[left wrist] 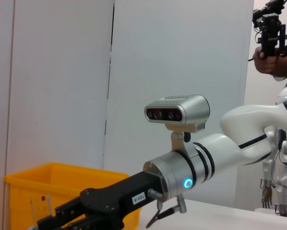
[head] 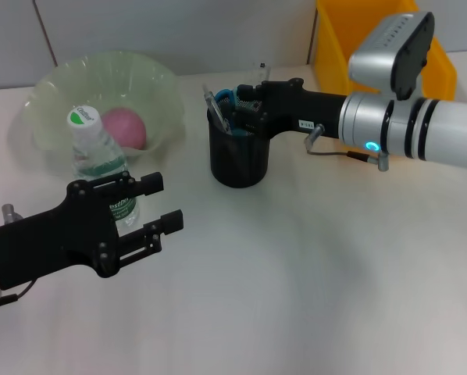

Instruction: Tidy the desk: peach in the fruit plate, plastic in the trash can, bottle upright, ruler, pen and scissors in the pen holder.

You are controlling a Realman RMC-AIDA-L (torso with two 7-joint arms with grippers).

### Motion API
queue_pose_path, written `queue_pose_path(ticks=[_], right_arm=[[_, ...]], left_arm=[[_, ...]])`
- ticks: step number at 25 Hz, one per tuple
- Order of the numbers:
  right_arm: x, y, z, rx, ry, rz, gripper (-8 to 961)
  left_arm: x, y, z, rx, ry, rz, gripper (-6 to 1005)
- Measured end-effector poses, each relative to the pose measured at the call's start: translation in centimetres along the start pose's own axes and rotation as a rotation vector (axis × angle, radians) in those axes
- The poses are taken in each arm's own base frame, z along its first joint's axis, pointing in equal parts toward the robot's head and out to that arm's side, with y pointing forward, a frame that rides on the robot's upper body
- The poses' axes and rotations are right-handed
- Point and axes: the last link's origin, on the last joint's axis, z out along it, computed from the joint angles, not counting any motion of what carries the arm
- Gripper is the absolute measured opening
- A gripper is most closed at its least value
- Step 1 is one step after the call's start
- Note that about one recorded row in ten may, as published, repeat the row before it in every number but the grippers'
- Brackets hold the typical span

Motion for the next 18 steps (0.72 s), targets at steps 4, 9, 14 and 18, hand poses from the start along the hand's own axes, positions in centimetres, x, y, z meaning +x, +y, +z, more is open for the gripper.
queue_pose_path(ticks=[4, 9, 14, 18], right_arm=[[-0.2, 0.3, -0.8, -0.03, -0.046, 0.017, 422], [-0.7, 0.6, -4.1, -0.087, -0.165, 0.058, 516], [0.0, 1.3, -9.2, -0.151, -0.227, 0.121, 609], [0.7, 1.4, -13.7, -0.224, -0.2, 0.144, 677]], left_arm=[[0.1, 0.0, -0.1, 0.0, -0.002, 0.004, 578], [0.4, -0.1, 0.0, -0.007, -0.006, -0.005, 579], [0.8, -0.1, 0.1, -0.022, -0.031, -0.034, 581], [1.1, -0.3, -0.1, -0.039, -0.115, -0.093, 582]])
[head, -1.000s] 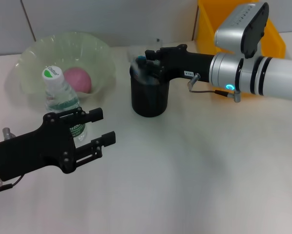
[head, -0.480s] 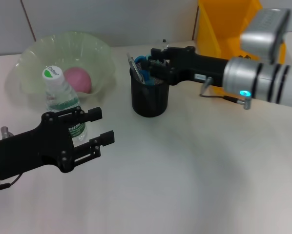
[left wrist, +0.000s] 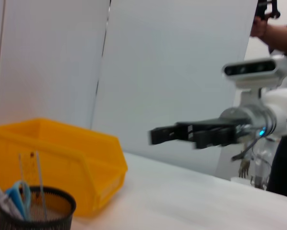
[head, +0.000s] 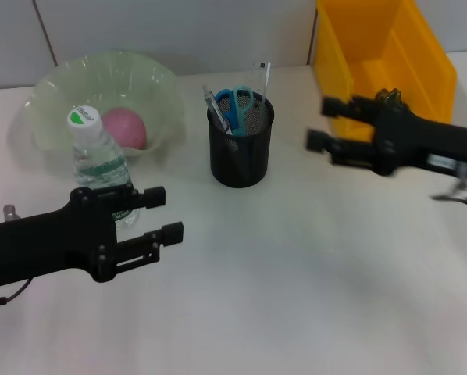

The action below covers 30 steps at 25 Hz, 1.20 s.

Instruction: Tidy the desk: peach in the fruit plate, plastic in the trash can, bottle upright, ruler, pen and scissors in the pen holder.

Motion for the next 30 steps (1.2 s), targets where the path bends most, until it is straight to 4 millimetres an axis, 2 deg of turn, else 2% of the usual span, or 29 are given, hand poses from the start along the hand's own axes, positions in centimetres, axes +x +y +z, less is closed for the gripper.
queue_pose_path(ticks=[1, 2, 6, 8, 12, 14, 22, 30], right_arm=[[-0.1, 0.1, -0.8, -0.015, 0.014, 0.011, 694], [-0.1, -0.2, -2.5, -0.03, 0.062, 0.045, 711], [-0.2, -0.9, -3.7, -0.047, 0.13, 0.089, 779], [-0.3, -1.2, -3.6, -0.069, 0.174, 0.098, 796], [-0.2, -1.3, -2.1, -0.125, 0.266, 0.086, 797], [-0.2, -1.2, -1.8, -0.132, 0.275, 0.083, 797], [0.9, -0.1, -0.2, -0.18, 0.283, 0.072, 797], [2.1, 0.7, 0.2, -0.199, 0.31, 0.084, 796]], left_arm=[[0.2, -0.1, -0.1, -0.003, -0.028, -0.017, 582], [0.3, -0.1, -0.2, -0.006, -0.04, -0.026, 583], [0.8, -0.1, -0.8, -0.018, -0.04, -0.045, 584], [1.3, -0.2, -1.0, -0.031, -0.034, -0.061, 632], [1.8, -0.4, -0.8, -0.061, -0.049, -0.089, 728], [1.8, -0.4, -0.7, -0.066, -0.059, -0.093, 818], [1.5, -0.5, 0.5, -0.098, -0.128, -0.087, 813], [1.6, -0.4, 0.4, -0.116, -0.136, -0.077, 813]])
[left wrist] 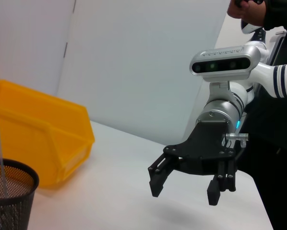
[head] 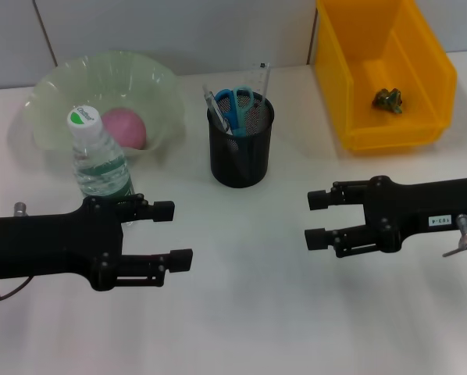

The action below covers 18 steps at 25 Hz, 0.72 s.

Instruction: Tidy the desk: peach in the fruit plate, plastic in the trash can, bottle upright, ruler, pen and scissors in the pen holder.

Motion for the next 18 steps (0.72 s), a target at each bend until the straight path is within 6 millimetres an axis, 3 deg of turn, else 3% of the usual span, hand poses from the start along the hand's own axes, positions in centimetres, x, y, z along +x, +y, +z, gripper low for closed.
queue_pose_path(ticks=[7, 18], right_arm=[[1.6, 0.6, -1.1, 0.018, -0.009, -0.015, 796], [1.6, 0.8, -1.1, 0.011, -0.02, -0.021, 797]], left_arm=[[-0.5, 0.1, -0.6, -0.012, 0.001, -0.029, 813], [-0.4, 0.0, -0.8, -0.014, 0.005, -0.035, 813]])
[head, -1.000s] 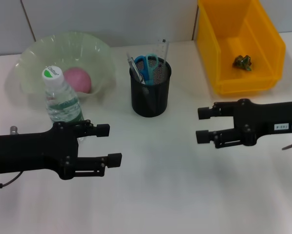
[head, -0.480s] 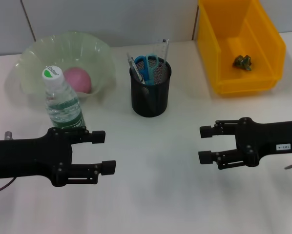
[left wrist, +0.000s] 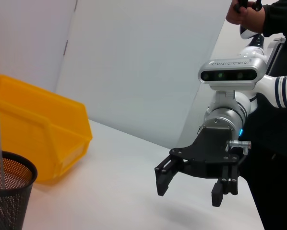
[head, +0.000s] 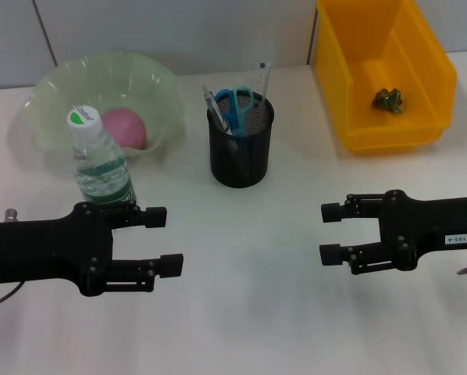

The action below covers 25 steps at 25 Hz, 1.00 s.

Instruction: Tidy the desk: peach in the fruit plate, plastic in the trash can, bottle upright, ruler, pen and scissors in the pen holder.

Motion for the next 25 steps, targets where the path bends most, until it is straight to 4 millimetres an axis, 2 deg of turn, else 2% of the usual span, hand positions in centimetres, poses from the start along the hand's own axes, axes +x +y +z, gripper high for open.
queue_pose_path(ticks=[25], right_arm=[[-0.04, 0.22, -0.01, -0.013, -0.008, 0.001, 796]], left_arm=[[0.08, 0.17, -0.05, -0.015, -0.001, -0.003, 813]])
